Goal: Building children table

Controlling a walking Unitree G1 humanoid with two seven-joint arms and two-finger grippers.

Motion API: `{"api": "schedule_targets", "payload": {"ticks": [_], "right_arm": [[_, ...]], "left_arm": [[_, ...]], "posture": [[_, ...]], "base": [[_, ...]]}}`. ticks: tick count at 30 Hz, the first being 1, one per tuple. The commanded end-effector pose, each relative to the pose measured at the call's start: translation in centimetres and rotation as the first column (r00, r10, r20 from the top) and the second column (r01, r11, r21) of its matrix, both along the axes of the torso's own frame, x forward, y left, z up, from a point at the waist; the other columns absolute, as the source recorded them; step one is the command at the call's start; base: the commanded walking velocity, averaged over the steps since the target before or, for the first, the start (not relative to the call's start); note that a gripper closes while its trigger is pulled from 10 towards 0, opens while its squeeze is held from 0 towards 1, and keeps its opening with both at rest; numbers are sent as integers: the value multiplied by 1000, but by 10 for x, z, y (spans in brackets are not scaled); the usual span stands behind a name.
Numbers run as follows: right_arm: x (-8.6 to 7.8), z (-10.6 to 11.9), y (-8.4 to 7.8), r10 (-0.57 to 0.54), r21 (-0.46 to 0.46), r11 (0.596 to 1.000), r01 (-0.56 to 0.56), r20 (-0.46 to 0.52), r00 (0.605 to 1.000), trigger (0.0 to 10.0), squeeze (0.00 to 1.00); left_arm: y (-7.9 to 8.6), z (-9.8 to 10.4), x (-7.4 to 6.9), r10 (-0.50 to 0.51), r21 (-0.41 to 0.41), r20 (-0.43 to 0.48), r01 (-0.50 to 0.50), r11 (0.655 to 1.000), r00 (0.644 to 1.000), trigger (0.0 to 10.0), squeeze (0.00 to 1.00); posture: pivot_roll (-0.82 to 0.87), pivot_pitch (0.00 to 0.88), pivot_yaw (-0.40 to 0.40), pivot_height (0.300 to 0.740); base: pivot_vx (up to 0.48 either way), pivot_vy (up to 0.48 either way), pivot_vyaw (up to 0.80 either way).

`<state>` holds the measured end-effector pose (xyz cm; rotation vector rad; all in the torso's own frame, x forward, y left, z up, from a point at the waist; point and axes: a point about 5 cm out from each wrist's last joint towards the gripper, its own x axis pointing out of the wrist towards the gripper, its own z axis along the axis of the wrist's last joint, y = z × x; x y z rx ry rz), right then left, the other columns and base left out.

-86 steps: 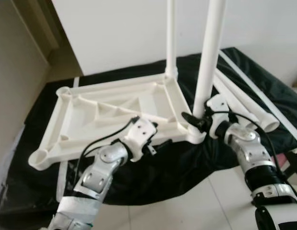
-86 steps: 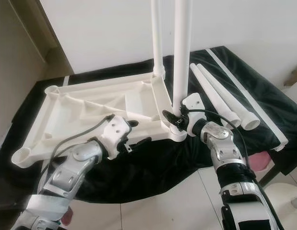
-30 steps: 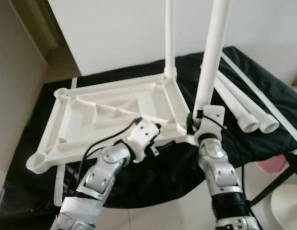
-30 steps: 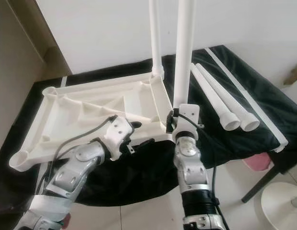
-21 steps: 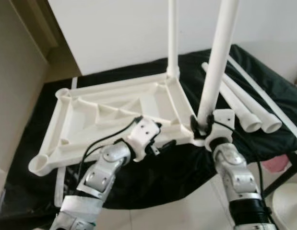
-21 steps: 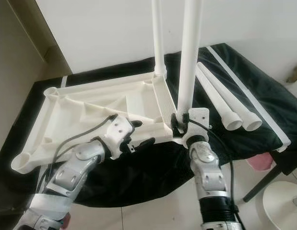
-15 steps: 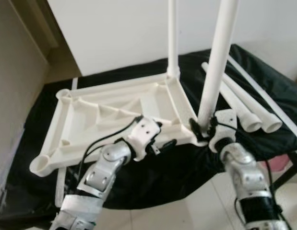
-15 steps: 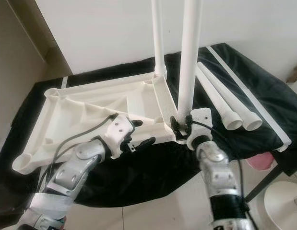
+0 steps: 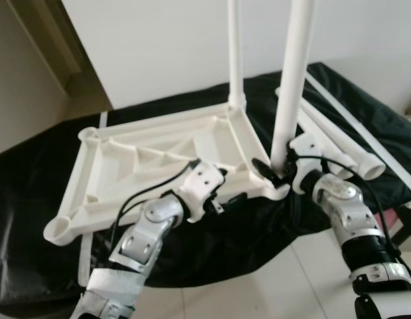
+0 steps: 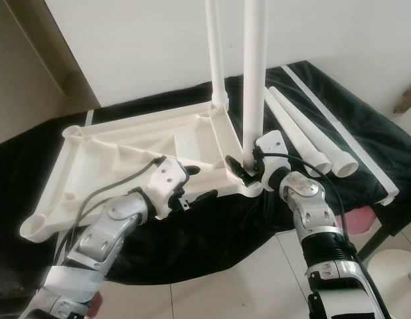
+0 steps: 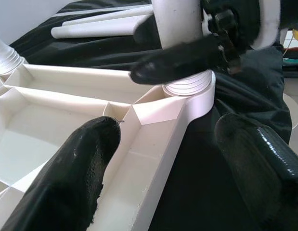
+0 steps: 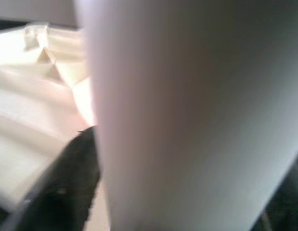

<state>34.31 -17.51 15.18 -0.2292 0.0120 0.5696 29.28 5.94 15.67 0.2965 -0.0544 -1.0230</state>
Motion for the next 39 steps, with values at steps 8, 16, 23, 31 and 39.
{"api": "schedule_targets", "payload": {"ticks": [8, 16, 23, 31, 39], "right_arm": [[0, -13, 0, 66, -27, 997, -68, -57, 996, 0, 0], [-1, -22, -6, 40, -21, 999, -42, -86, 995, 39, 0], [-3, -28, -6, -33, -25, 999, 31, -99, 995, 10000, 0], [-3, -40, 3, -263, -3, 964, 265, -136, 955, 10000, 0], [-4, -33, 24, -429, 61, 896, 440, -135, 893, 10000, 0]], "left_arm": [[7, -2, 0, 56, 1, -7, -56, 998, 998, 10000, 0], [6, -2, 0, 49, 2, -9, -49, 999, 999, 10000, 0], [6, -2, -1, 43, 4, -12, -43, 999, 999, 10000, 0], [4, -4, -3, 37, 4, -19, -37, 999, 999, 10000, 0], [3, -4, -3, 30, 7, -22, -30, 1000, 999, 10000, 0]], "posture": [[-7, 0, 109, 740], [-16, 0, 116, 740], [-20, 0, 119, 740], [-24, 0, 119, 740], [-31, 0, 127, 740]], "base": [[0, 0, 0], [0, 0, 0], [0, 0, 0], [0, 0, 0], [0, 0, 0]]}}
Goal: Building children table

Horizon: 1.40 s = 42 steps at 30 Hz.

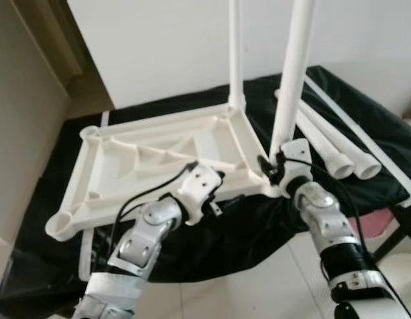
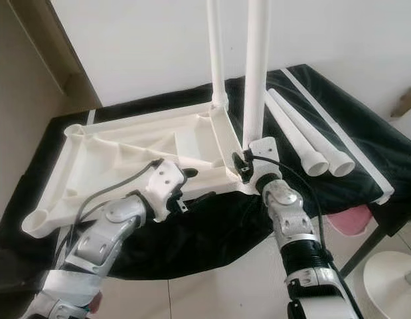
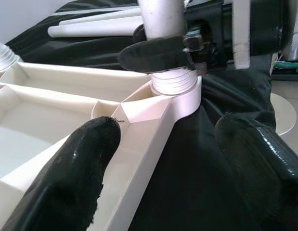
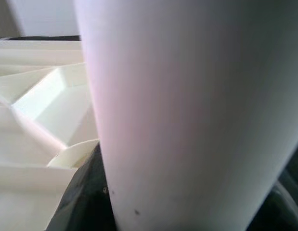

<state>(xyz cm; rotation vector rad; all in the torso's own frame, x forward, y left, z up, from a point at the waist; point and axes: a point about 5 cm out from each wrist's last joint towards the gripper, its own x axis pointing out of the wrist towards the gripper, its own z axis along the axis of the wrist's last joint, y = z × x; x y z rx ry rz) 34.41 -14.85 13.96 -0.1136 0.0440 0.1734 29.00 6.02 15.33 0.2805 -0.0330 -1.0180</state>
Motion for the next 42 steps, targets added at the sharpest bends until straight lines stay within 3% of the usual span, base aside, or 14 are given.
{"api": "schedule_targets", "payload": {"ticks": [1, 2, 3, 4, 5, 7, 9, 12, 32, 33, 39, 42], "right_arm": [[-5, -19, 1, -98, 18, 995, 100, -97, 991, 10000, 0], [-5, -18, 2, -198, 53, 977, 205, -110, 974, 10000, 0], [-5, -18, 2, -198, 53, 977, 205, -110, 974, 10000, 0], [-6, -18, 3, -267, 74, 958, 278, -127, 955, 10000, 0], [-9, -13, 14, -371, 124, 914, 386, -127, 920, 10000, 0], [-9, -13, 14, -371, 124, 914, 386, -127, 920, 10000, 0], [-11, -8, 25, -389, 160, 901, 403, -111, 914, 10000, 0], [-10, -3, 37, -329, 164, 926, 340, -90, 940, 10000, 0], [-12, 5, 43, -317, 159, 933, 322, -53, 947, 10000, 0], [-13, 7, 41, -314, 158, 936, 316, -35, 949, 10000, 1000], [-14, 9, 40, -311, 149, 939, 310, -15, 950, 10000, 1000], [-21, 11, 30, -292, 154, 947, 282, 44, 955, 10000, 1000]], "left_arm": [[2, 0, 0, 19, 11, 3, -19, 1000, 1000, 10000, 0], [2, 0, 0, 17, 11, 3, -17, 1000, 1000, 10000, 0], [2, 0, 0, 17, 11, 3, -17, 1000, 1000, 10000, 0], [2, 0, 0, 15, 11, 3, -15, 1000, 1000, 10000, 0], [1, 0, 0, 11, 12, 3, -11, 1000, 1000, 10000, 0], [1, 0, 0, 11, 12, 3, -11, 1000, 1000, 10000, 0], [1, 0, -1, 10, 13, 2, -10, 1000, 1000, 10000, 0], [0, -1, -1, 11, 10, 1, -11, 1000, 1000, 10000, 0], [-2, -1, -2, 19, -1, 6, -19, 1000, 1000, 10000, 0], [-2, -1, -2, 16, 0, 6, -16, 1000, 1000, 10000, 0], [-2, -1, -2, 15, 1, 6, -15, 1000, 1000, 10000, 0], [-3, -1, -3, 10, 1, 6, -10, 1000, 1000, 10000, 0]], "posture": [[-33, 0, 128, 740], [-33, 0, 128, 740], [-33, 0, 128, 740], [-33, 0, 128, 740], [-33, 0, 125, 740], [-33, 0, 125, 740], [-29, 0, 119, 740], [-31, 0, 117, 740], [-26, 0, 97, 740], [-28, 0, 99, 740], [-28, 0, 99, 740], [-34, 0, 101, 740]], "base": [[0, 0, 0], [0, 0, 0], [0, 0, 0], [0, 0, 0], [0, 0, 0], [0, 0, 0], [0, 0, 0], [0, 0, 0], [0, 0, 0], [0, 0, 0], [0, 0, 0], [0, 0, 0]]}}
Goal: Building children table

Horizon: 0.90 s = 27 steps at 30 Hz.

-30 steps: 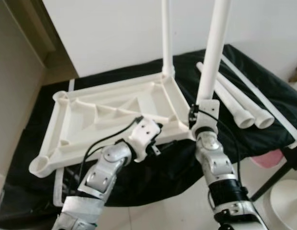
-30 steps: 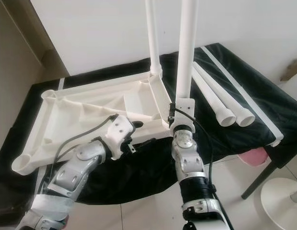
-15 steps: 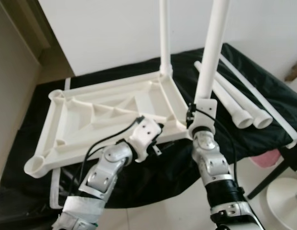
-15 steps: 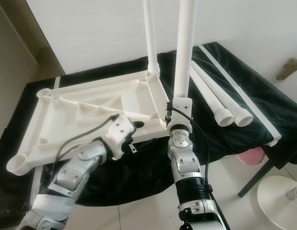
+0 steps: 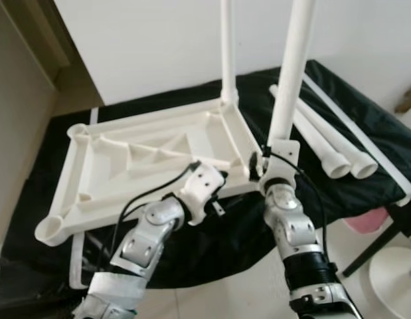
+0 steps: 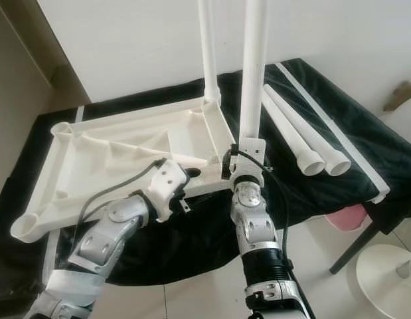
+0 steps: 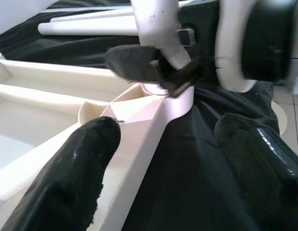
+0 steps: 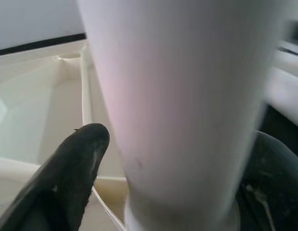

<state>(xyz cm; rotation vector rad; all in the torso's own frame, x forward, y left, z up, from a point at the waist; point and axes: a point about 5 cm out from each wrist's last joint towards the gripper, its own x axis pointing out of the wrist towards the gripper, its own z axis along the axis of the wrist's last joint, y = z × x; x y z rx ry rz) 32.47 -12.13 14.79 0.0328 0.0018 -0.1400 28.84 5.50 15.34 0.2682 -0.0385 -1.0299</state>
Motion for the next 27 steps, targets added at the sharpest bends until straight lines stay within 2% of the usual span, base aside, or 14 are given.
{"api": "schedule_targets", "payload": {"ticks": [1, 4, 6, 9, 10, 11, 13, 14, 15, 16, 18, 23, 27], "right_arm": [[-4, 1, -1, 38, 0, 999, -38, 32, 999, 10000, 1000], [-12, -5, -14, 107, -15, 994, -106, 43, 993, 10000, 1000], [-13, -6, -16, 115, -16, 993, -115, 41, 992, 10000, 1000], [-13, -6, -28, 163, -34, 986, -161, 46, 986, 10000, 1000], [-11, -3, -41, 227, -57, 973, -224, 53, 973, 10000, 0], [-11, -3, -41, 227, -57, 973, -224, 53, 973, 10000, 0], [-7, 1, -46, 318, -95, 945, -313, 49, 947, 10000, 0], [-7, 1, -46, 318, -95, 945, -313, 49, 947, 10000, 0], [-2, 5, -47, 408, -135, 906, -400, 36, 912, 10000, 0], [1, 7, -47, 445, -144, 888, -437, 28, 895, 10000, 0], [2, 7, -47, 464, -148, 877, -456, 23, 885, 10000, 0], [13, 8, -41, 575, -226, 792, -567, -39, 817, 10000, 0], [22, 11, -38, 607, -238, 762, -602, -61, 792, 10000, 0]], "left_arm": [[2, -1, -1, 21, 13, 8, -21, 1000, 1000, 10000, 0], [2, -2, -1, 20, 14, 7, -20, 1000, 1000, 10000, 0], [2, -2, -1, 19, 15, 8, -19, 1000, 1000, 10000, 0], [2, -1, 0, 17, 15, 8, -17, 1000, 1000, 10000, 0], [1, -1, 1, 13, 16, 10, -13, 1000, 1000, 10000, 0], [1, -1, 1, 13, 16, 10, -13, 1000, 1000, 10000, 0], [0, -1, 2, 7, 17, 13, -8, 1000, 1000, 10000, 0], [0, -1, 2, 7, 17, 13, -8, 1000, 1000, 10000, 0], [-1, 1, 3, 1, 17, 18, -2, 1000, 1000, 10000, 0], [-2, 1, 4, -1, 17, 20, 0, 1000, 1000, 10000, 0], [-2, 2, 4, -2, 16, 21, 1, 1000, 1000, 10000, 0], [-2, 3, 6, 0, 16, 28, 0, 1000, 1000, 10000, 0], [-1, 4, 6, 5, 15, 31, -6, 1000, 1000, 10000, 0]], "posture": [[-36, 0, 101, 740], [-41, 0, 103, 740], [-41, 0, 103, 740], [-49, 0, 107, 740], [-58, 0, 112, 740], [-58, 0, 112, 740], [-64, 0, 116, 740], [-64, 0, 116, 740], [-66, 0, 120, 740], [-66, 0, 119, 740], [-65, 0, 119, 740], [-59, 0, 119, 740], [-47, 0, 116, 740]], "base": [[0, 0, 0], [0, 0, 0], [0, 0, 0], [0, 0, 0], [0, 0, 0], [0, 0, 0], [0, 0, 0], [0, 0, 0], [0, 0, 0], [0, 0, 0], [0, 0, 0], [0, 0, 0], [0, 0, 0]]}}
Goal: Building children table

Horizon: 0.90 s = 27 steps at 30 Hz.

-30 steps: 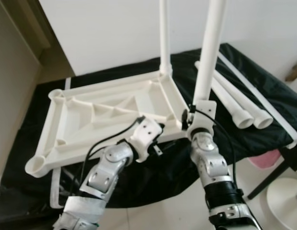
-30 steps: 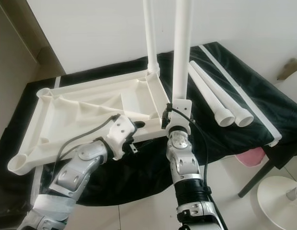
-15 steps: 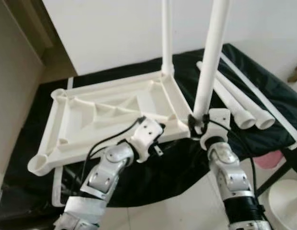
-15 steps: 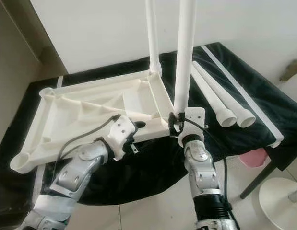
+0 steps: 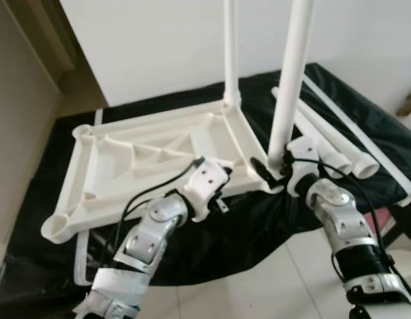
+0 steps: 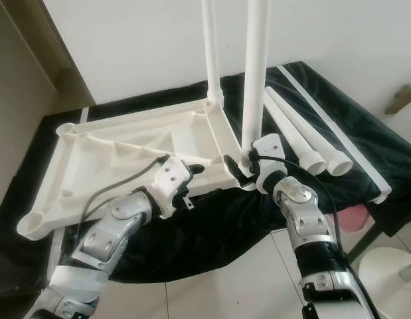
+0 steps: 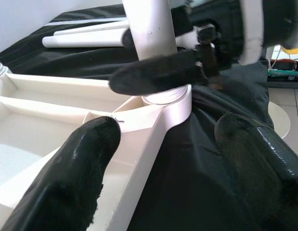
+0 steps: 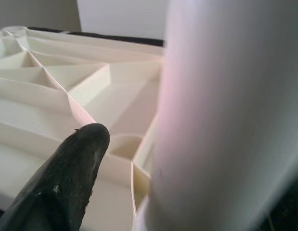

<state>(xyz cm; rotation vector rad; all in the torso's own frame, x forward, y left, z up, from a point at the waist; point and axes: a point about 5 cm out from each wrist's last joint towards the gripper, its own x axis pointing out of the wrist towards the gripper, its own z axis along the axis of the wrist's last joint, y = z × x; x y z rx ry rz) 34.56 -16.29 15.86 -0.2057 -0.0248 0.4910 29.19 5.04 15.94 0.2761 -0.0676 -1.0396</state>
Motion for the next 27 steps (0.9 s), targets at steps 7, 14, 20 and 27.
{"api": "schedule_targets", "payload": {"ticks": [7, 14, 20, 27], "right_arm": [[5, -14, -2, 67, -56, 996, -71, -67, 995, 0, 0], [3, -24, -7, 53, -58, 997, -59, -97, 994, 0, 0], [-1, -33, -9, -6, -29, 1000, 3, -116, 993, 0, 0], [-8, -39, 11, -103, -3, 995, 104, -124, 987, 10000, 0]], "left_arm": [[7, -2, 2, 45, 22, 9, -45, 999, 999, 10000, 0], [10, -2, 1, 50, 22, 6, -50, 999, 999, 10000, 0], [9, -2, 2, 48, 24, 4, -48, 999, 999, 10000, 0], [8, -4, 1, 39, 33, -3, -39, 999, 999, 10000, 0]], "posture": [[-14, 0, 101, 740], [-14, 0, 106, 740], [-29, 0, 122, 740], [-36, 0, 131, 740]], "base": [[0, 0, 0], [0, 0, 0], [0, 0, 0], [0, 0, 0]]}}
